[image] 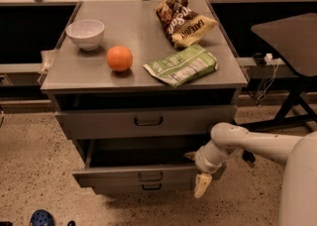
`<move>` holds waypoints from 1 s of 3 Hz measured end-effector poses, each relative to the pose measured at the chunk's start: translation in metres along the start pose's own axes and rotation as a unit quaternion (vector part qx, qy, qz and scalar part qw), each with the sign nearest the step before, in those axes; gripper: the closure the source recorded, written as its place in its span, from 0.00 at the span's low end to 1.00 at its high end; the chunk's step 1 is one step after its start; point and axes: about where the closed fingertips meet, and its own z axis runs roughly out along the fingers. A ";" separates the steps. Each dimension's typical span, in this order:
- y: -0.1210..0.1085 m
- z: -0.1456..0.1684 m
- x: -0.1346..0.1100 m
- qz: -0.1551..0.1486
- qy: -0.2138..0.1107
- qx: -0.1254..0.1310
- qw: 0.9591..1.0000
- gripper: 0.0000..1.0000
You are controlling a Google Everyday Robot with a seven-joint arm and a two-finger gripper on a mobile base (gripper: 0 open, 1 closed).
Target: Open middle drawer
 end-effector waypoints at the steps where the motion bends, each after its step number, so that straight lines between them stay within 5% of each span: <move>1: -0.001 0.009 0.002 0.007 -0.005 -0.019 1.000 0.24; 3: 0.047 -0.002 -0.021 -0.001 -0.007 -0.033 0.999 0.27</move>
Offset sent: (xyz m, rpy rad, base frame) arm -0.0434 0.0141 0.0181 -0.0078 0.0427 0.0436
